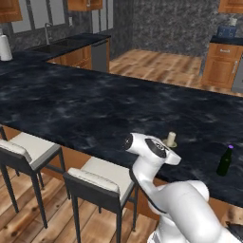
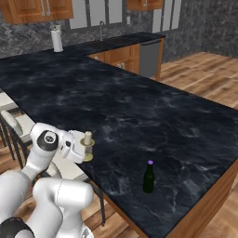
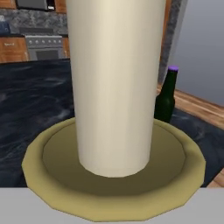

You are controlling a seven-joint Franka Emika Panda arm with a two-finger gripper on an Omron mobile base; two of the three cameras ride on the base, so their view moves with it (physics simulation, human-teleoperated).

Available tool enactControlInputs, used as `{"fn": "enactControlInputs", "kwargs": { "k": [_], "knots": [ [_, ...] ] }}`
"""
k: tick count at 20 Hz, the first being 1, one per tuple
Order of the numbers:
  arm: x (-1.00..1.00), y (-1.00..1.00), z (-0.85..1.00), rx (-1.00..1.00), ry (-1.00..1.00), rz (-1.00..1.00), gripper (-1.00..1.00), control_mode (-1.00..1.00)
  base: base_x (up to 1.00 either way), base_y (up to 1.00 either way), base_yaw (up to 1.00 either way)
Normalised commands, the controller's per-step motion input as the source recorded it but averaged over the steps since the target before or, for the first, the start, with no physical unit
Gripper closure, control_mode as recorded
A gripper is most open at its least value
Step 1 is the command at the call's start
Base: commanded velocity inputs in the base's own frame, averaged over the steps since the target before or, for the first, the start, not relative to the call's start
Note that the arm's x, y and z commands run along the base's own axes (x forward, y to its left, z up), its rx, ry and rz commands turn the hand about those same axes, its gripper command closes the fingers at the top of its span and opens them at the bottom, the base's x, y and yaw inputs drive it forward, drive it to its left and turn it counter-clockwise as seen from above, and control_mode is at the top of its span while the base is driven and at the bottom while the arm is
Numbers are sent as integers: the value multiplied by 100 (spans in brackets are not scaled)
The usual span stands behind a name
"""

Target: Get the candle and the beer from the cabinet and move them to the dining counter.

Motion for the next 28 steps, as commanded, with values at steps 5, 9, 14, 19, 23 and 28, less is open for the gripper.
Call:
{"fn": "enactControlInputs", "kwargs": {
  "k": [5, 9, 14, 19, 23, 28],
  "knots": [
    [8, -9, -23, 0, 0, -1, 100, -100, 0, 0, 0],
    [13, -14, -17, 0, 0, -1, 100, -100, 0, 0, 0],
    [6, -13, -18, 0, 3, 0, 100, -100, 0, 0, 0],
    [4, -12, -27, -1, 2, 0, 100, -100, 0, 0, 0],
    [8, -17, -24, -2, 0, 0, 100, -100, 0, 0, 0],
    [6, -16, -18, 0, 0, 0, 100, -100, 0, 0, 0]
  ]
}}
